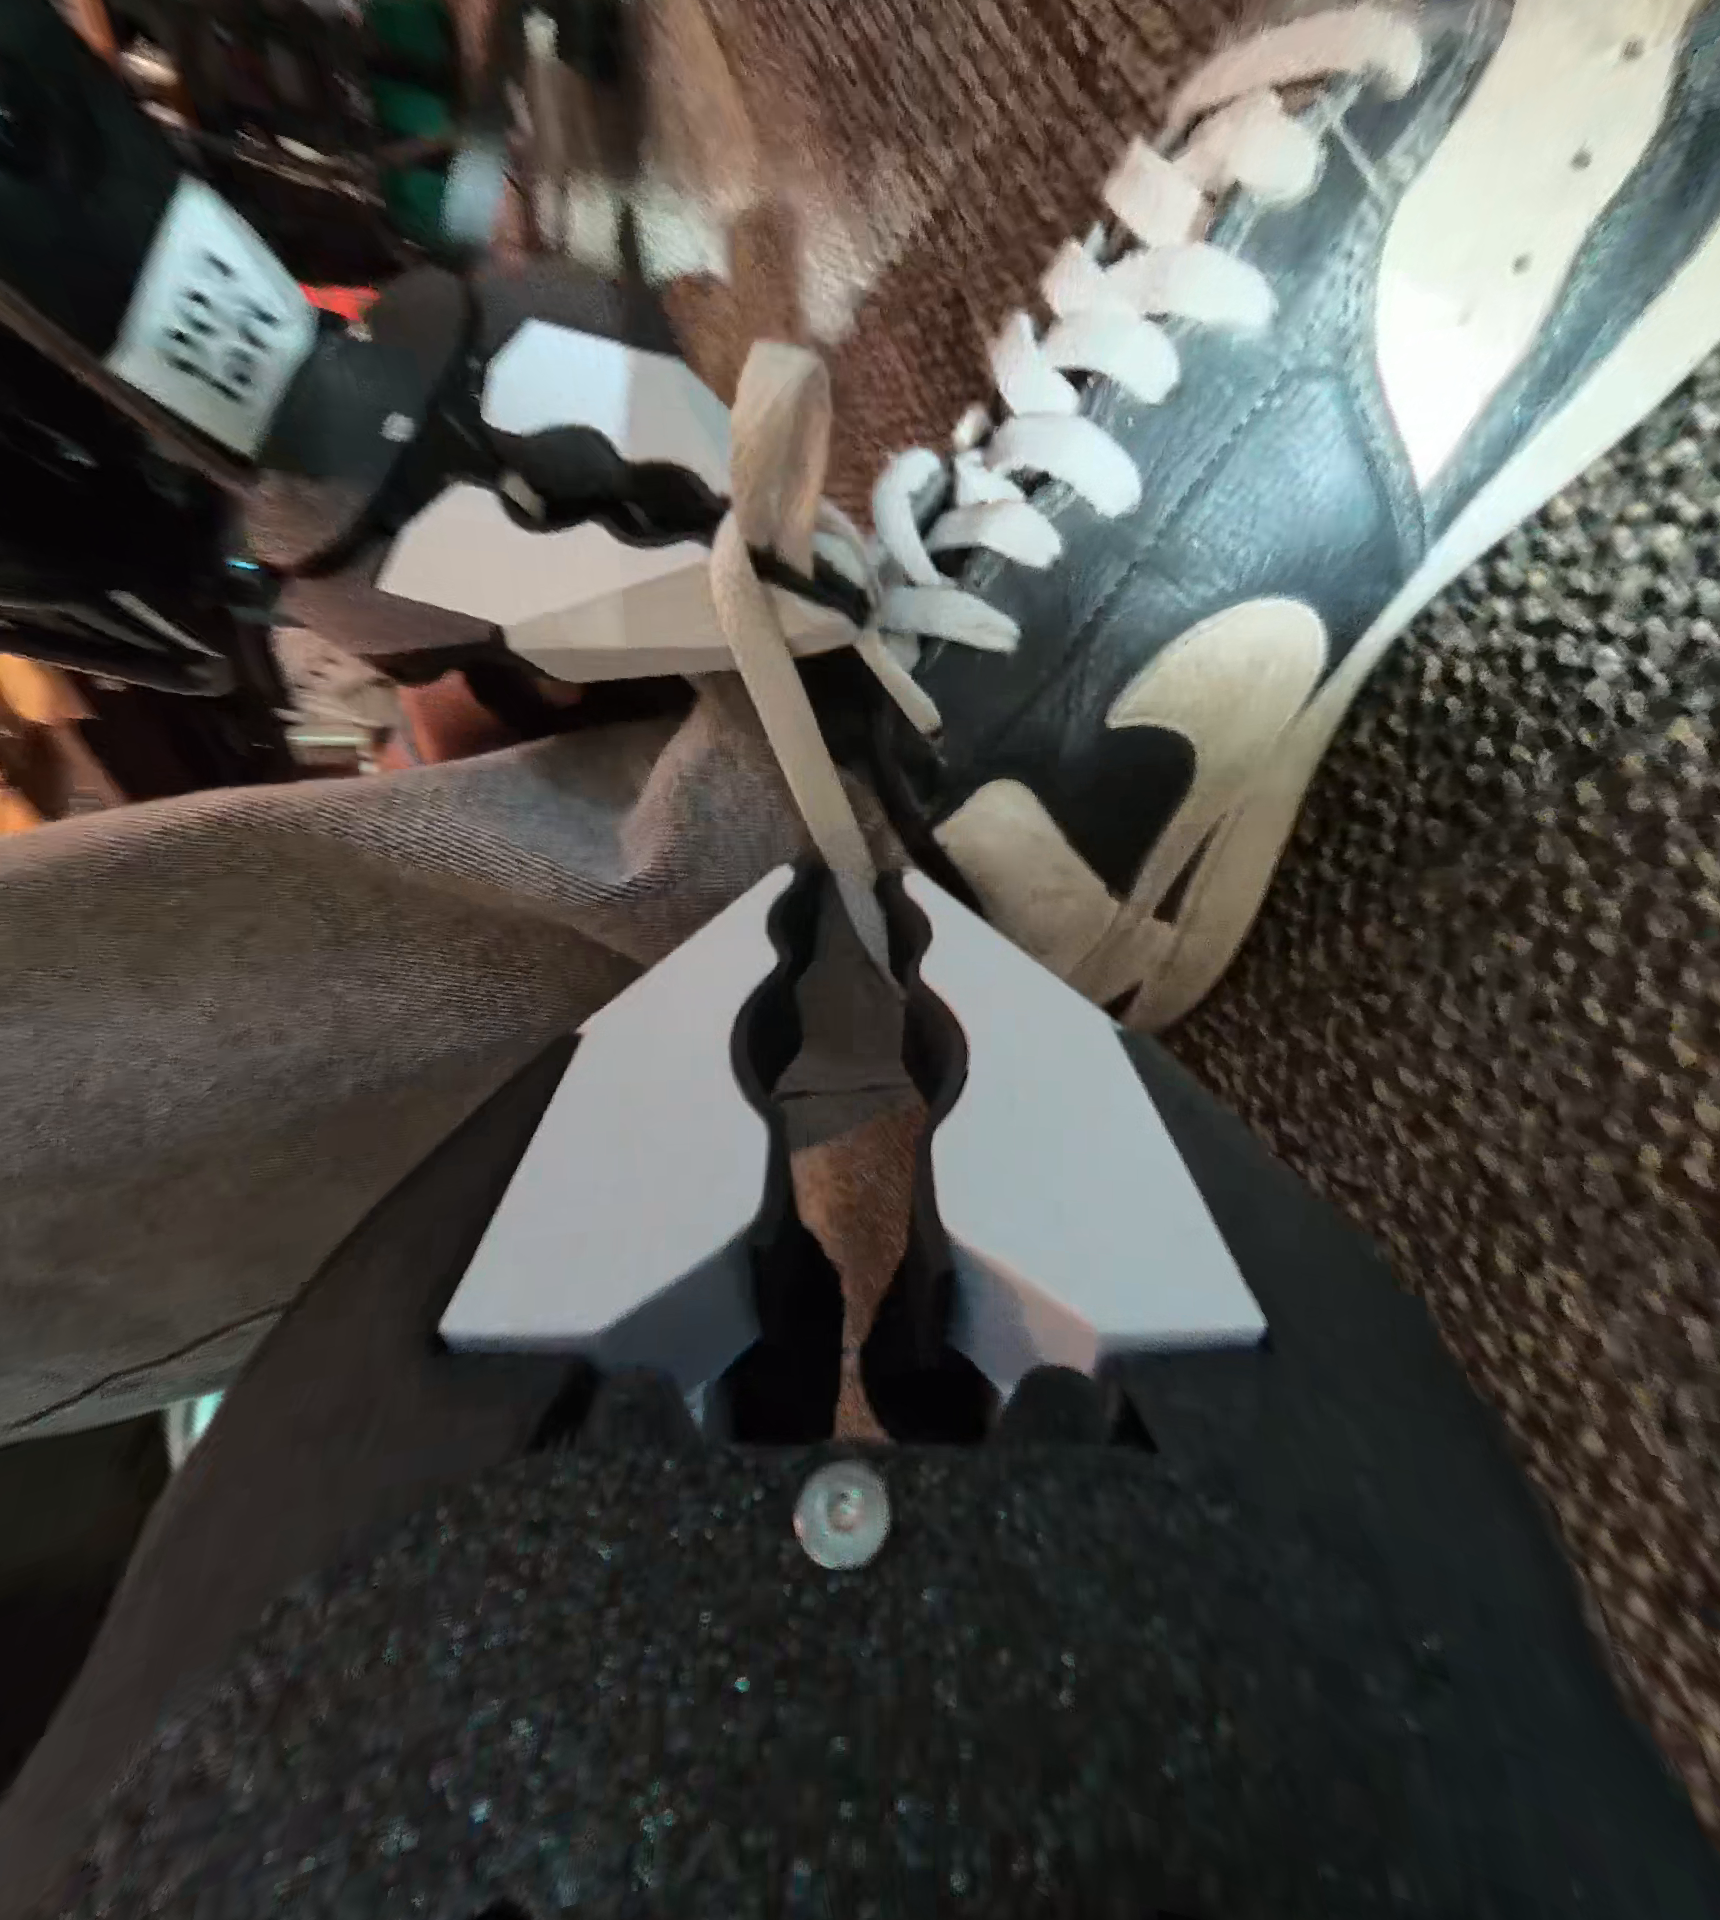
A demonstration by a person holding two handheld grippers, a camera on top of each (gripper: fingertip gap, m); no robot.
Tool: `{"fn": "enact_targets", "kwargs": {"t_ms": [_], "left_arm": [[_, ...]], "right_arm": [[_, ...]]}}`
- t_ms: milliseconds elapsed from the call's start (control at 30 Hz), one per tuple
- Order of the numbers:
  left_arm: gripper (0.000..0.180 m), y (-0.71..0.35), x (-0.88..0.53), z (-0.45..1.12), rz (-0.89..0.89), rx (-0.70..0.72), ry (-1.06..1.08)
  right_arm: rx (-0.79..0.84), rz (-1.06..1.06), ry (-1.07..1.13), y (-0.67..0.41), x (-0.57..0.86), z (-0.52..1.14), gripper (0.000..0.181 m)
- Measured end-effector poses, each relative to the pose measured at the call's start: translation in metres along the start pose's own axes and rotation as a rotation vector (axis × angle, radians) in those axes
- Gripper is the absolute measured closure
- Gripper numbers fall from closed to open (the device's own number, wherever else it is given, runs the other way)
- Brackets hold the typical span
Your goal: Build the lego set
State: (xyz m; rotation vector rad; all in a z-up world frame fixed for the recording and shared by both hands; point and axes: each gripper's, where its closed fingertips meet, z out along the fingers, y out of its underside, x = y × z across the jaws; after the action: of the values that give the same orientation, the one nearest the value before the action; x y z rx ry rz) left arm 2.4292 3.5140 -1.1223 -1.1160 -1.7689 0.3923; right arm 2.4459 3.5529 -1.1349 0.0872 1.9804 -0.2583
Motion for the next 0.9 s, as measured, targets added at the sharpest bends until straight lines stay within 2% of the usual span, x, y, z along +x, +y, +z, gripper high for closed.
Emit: {"fn": "enact_targets", "kwargs": {"t_ms": [33,167,300,400,467,600,800,900], "left_arm": [[0.18,-0.001,0.0,0.0,-0.01,0.017,0.017],[0.18,-0.007,-0.001,-0.003,-0.058,0.08,0.094],[0.18,-0.009,-0.001,-0.001,-0.074,0.1,0.144],[0.18,-0.008,0.0,-0.003,-0.061,0.102,0.147],[0.18,-0.009,0.0,-0.003,-0.059,0.107,0.151],[0.18,-0.009,0.001,-0.004,-0.071,0.119,0.177],[0.18,-0.008,0.003,-0.004,-0.053,0.106,0.196],[0.18,-0.008,0.004,-0.005,-0.047,0.105,0.202]], "right_arm": [[0.029,-0.006,-0.05,-0.005,-0.003,-0.002,0.169],[0.11,-0.036,-0.192,-0.029,-0.014,-0.005,0.176],[-0.011,-0.1,-0.16,-0.024,-0.006,0.012,0.181],[-0.035,-0.135,-0.11,-0.023,-0.002,0.01,0.18],[-0.001,-0.179,-0.059,-0.026,0.006,-0.002,0.176],[0.075,-0.239,-0.128,-0.033,-0.002,-0.01,0.166],[0.069,-0.277,-0.108,-0.037,0.006,0.004,0.177],[0.103,-0.281,-0.136,-0.039,0.006,-0.006,0.175]]}}
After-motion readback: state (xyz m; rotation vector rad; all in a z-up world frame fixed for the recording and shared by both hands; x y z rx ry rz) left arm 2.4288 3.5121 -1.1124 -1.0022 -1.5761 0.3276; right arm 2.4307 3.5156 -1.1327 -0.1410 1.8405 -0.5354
